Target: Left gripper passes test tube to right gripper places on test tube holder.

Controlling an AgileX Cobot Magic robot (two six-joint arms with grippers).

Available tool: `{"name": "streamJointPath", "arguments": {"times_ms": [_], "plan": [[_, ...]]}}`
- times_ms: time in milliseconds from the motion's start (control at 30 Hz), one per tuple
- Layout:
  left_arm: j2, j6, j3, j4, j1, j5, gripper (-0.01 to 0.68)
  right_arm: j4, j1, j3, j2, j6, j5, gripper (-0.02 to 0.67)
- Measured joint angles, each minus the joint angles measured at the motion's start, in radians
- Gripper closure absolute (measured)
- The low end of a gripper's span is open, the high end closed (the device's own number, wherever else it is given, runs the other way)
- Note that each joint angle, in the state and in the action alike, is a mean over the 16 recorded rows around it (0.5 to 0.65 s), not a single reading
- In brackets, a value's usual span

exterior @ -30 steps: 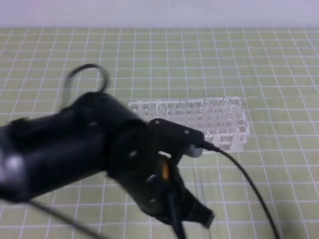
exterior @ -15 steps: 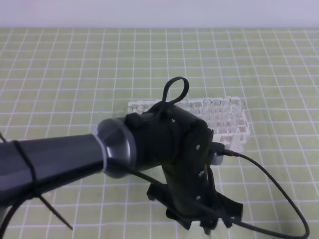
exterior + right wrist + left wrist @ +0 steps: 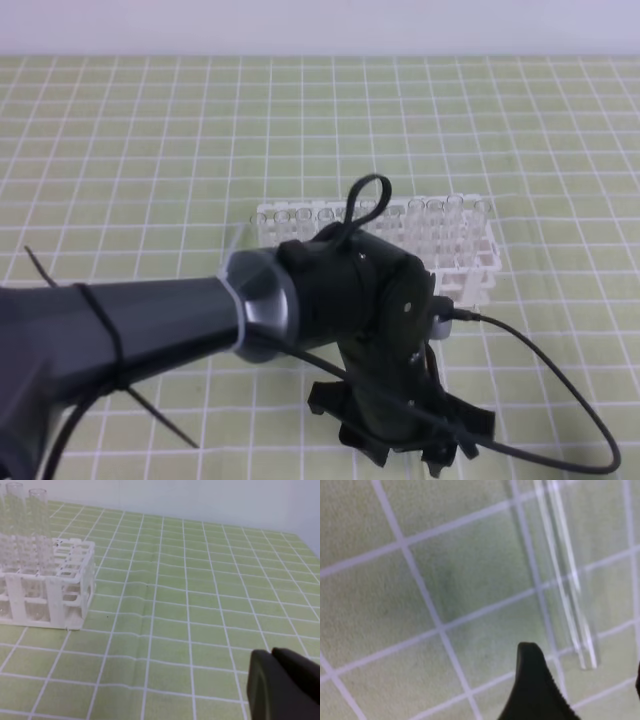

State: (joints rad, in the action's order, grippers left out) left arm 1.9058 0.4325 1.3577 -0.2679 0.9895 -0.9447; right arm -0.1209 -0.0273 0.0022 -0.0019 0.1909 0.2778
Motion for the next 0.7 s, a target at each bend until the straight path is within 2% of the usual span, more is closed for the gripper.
{"name": "streamJointPath", "arguments": {"times_ms": [567, 700], "plan": [[0.134, 0.013, 0.139, 0.057, 0.017, -0.123, 0.295, 0.000, 0.000, -0.001, 0.000, 0.000, 0.000, 0.666], [0.151, 0.023, 0.146, 0.071, 0.023, -0.147, 0.341, 0.000, 0.000, -0.001, 0.000, 0.000, 0.000, 0.666]]}}
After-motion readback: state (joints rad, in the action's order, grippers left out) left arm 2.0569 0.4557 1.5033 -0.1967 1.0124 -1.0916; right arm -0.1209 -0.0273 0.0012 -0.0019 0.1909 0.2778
